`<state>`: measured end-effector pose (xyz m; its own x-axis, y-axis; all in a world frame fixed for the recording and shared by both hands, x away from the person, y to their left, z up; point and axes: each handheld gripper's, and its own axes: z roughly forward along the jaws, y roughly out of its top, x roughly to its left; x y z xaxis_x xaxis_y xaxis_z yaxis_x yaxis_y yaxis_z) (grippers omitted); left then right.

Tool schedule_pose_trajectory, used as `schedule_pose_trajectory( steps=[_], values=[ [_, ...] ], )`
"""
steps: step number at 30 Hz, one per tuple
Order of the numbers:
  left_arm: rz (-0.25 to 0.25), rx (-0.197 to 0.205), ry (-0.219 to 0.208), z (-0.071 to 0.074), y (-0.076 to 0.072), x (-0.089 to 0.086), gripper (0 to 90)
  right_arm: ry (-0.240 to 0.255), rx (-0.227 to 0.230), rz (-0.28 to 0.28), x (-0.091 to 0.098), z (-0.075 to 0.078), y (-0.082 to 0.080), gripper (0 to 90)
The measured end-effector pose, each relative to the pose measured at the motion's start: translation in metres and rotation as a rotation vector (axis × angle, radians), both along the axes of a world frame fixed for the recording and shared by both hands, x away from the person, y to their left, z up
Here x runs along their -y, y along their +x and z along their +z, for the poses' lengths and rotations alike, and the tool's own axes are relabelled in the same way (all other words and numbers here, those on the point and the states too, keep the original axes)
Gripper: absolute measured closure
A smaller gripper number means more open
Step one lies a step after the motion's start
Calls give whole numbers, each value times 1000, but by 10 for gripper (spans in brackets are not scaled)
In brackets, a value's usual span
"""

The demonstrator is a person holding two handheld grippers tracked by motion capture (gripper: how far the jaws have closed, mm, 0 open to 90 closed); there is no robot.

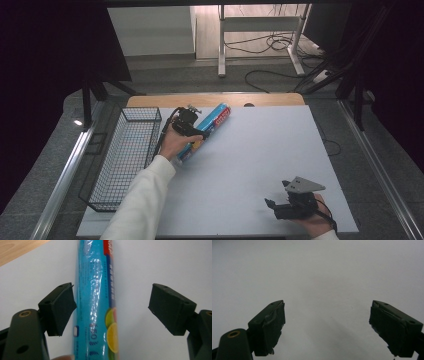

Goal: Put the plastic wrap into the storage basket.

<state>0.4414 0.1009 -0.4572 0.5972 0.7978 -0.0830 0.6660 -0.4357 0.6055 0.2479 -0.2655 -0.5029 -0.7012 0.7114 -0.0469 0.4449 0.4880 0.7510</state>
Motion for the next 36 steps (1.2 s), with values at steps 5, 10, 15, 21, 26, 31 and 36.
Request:
schedule_pose_trajectory(
  steps=[5,10,15,21,26,31,36],
  values=[
    [-10,-3,20,-7,13,4,214,3,-2,0,0,0,-1,137],
    [3,-17,27,-16,25,2,212,-2,-1,2,0,0,-1,137],
    [10,-60,34,-28,35,1,193,0,-8,2,0,-1,0,137],
    [-5,-122,76,-38,46,7,169,-7,-15,3,0,-3,2,137],
    [4,-182,111,-41,53,13,203,4,-28,8,-1,-4,3,137],
    [-4,-235,93,-43,55,16,279,1,-32,0,1,-4,5,137],
    [-9,-231,113,-43,54,20,316,1,-31,-3,2,-4,5,137]
  ],
)
